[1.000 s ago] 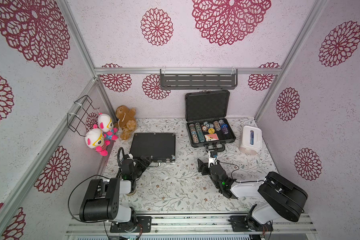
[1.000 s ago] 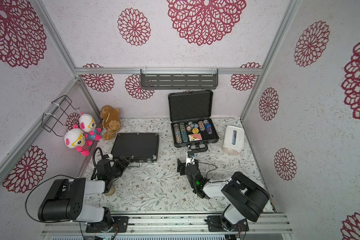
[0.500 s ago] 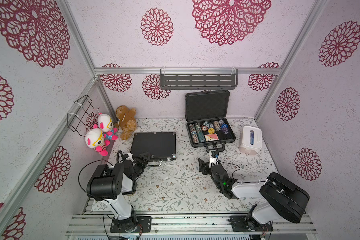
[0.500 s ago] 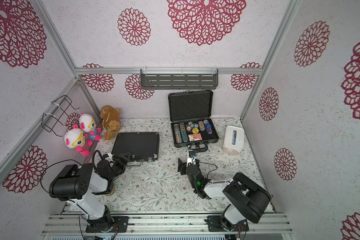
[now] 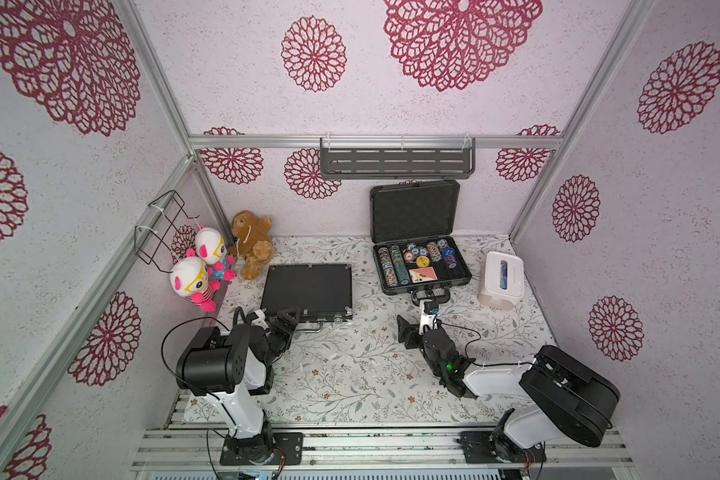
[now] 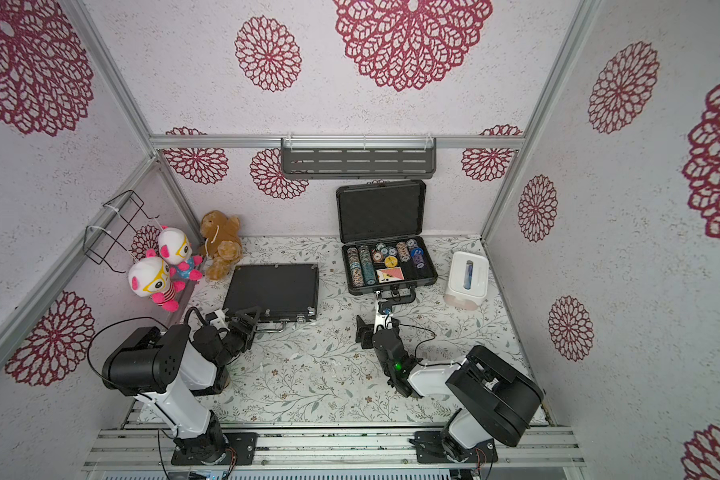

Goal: Open the poker set cases
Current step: Pick up the poker set case from the center of the board.

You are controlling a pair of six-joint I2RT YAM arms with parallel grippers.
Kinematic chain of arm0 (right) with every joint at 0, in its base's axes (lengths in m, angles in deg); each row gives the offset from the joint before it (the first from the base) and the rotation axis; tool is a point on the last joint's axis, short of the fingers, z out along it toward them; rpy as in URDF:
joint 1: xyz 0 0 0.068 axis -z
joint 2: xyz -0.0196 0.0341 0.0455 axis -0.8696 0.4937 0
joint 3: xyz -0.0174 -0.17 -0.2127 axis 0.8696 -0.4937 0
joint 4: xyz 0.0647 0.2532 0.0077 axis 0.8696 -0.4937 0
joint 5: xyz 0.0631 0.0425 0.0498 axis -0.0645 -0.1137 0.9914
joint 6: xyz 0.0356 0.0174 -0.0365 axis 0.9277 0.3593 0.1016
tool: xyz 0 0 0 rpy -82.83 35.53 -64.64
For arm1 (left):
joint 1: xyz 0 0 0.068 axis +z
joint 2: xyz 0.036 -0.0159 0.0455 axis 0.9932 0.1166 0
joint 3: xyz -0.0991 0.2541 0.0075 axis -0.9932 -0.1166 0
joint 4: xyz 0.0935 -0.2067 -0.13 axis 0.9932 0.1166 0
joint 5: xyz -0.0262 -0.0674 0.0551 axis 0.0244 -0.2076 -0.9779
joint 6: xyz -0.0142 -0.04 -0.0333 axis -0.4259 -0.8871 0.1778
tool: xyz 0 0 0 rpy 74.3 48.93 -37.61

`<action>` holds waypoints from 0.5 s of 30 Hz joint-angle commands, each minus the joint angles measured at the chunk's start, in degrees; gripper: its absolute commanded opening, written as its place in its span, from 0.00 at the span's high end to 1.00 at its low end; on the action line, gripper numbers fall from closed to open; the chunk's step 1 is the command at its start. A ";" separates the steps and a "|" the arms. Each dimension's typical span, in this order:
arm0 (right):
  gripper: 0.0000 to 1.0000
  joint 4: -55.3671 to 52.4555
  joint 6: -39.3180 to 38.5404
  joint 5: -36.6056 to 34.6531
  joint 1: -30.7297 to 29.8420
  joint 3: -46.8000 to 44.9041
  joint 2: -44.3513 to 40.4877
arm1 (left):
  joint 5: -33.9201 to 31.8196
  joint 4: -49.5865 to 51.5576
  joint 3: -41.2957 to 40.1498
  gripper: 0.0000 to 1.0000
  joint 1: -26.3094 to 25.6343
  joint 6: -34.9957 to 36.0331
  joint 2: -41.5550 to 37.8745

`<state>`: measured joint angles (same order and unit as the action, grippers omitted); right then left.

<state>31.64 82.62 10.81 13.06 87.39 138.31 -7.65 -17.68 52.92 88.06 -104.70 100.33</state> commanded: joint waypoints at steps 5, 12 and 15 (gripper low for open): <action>0.20 1.38 1.22 -0.03 0.60 -0.36 -1.38 | -1.08 0.96 -2.59 0.06 -1.56 -2.38 6.41; 0.20 1.31 1.60 -0.64 0.77 -0.65 -1.85 | -2.21 -3.77 -3.99 0.12 -2.89 -4.51 12.46; 0.20 1.31 1.86 -0.82 0.91 -0.80 -2.02 | -3.28 -4.66 -4.72 0.14 -3.08 -4.89 13.92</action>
<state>31.64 83.27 10.75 13.43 87.37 138.29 -9.40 -32.30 50.75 85.96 -108.72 110.17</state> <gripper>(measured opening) 0.804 0.859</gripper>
